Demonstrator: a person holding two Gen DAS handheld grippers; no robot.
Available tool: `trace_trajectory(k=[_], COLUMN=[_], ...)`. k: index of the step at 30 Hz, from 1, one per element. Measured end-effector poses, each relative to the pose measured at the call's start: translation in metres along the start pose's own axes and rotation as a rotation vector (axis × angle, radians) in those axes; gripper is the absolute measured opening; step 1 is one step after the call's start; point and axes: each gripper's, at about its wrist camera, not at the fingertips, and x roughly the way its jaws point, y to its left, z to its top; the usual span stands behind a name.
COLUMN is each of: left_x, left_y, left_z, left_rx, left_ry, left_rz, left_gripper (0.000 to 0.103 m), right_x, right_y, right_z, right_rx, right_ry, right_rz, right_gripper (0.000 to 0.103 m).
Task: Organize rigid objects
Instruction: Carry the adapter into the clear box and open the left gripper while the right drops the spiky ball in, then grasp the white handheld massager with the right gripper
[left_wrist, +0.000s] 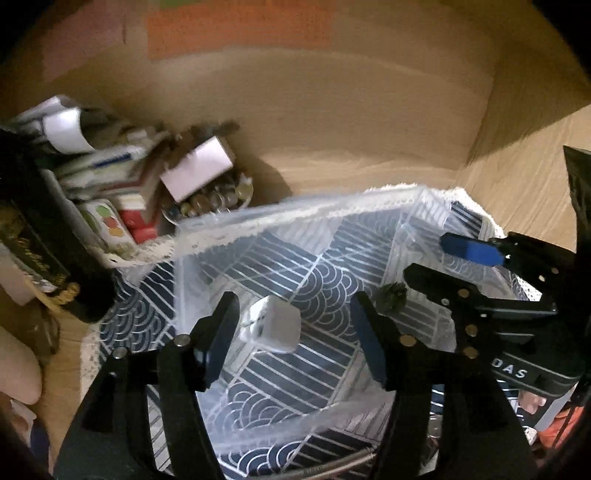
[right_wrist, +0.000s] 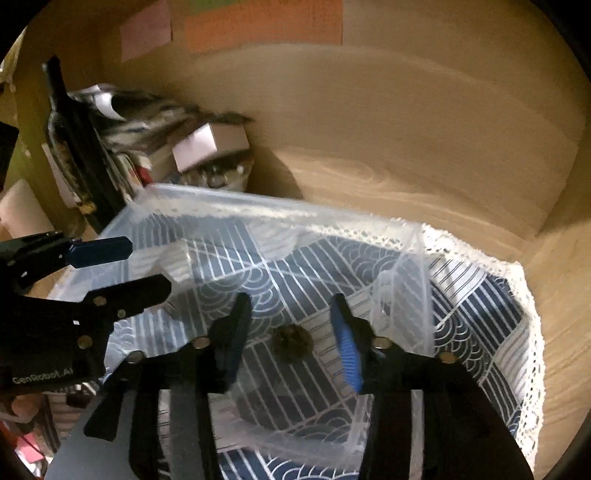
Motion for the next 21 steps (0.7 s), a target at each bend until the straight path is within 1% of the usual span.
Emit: trace_trajectory(k=[2, 4, 7, 8, 10, 12, 14, 16, 21], left_x=[-0.014, -0.026, -0.05, -0.058, -0.072, -0.084, -0.097, -0.105, -0.109], left_y=[0.001, 0.001, 0.003, 0.003, 0.004, 0.006, 0.009, 0.012, 0.02], left_z=[-0.001, -0.002, -0.007, -0.01, -0.015, -0.021, -0.031, -0.041, -0.071], left_rx=[0.002, 0.0, 0.004, 0.008, 0.013, 0.012, 0.001, -0.003, -0.011], left_ry=[-0.028, -0.051, -0.106, -0.125, -0.151, -0.168, -0.187, -0.189, -0.156], left_rz=[-0.001, -0.002, 0.024, 0.031, 0.039, 0.045, 0.052, 0.06, 0.079], left_gripper=[0.063, 0.067, 0.079, 0.084, 0.087, 0.093, 0.097, 0.097, 0.097], right_x=[-0.016, -0.031, -0.053, -0.061, -0.075, -0.086, -0.096, -0.105, -0.109], right_y=[0.002, 0.005, 0.011, 0.014, 0.02, 0.025, 0.03, 0.037, 0.048], right_z=[0.0, 0.0, -0.003, -0.005, -0.011, -0.017, -0.025, -0.036, -0.062], right_rx=[-0.008, -0.005, -0.008, -0.015, -0.03, -0.032, -0.03, -0.036, -0.034], right_ry=[-0.04, -0.071, -0.122, -0.139, -0.172, -0.193, -0.207, -0.222, -0.213], right_rz=[-0.012, -0.005, -0.007, -0.013, -0.022, -0.014, -0.007, -0.014, -0.006], right_gripper=[0.051, 0.053, 0.058, 0.06, 0.062, 0.066, 0.066, 0.066, 0.068])
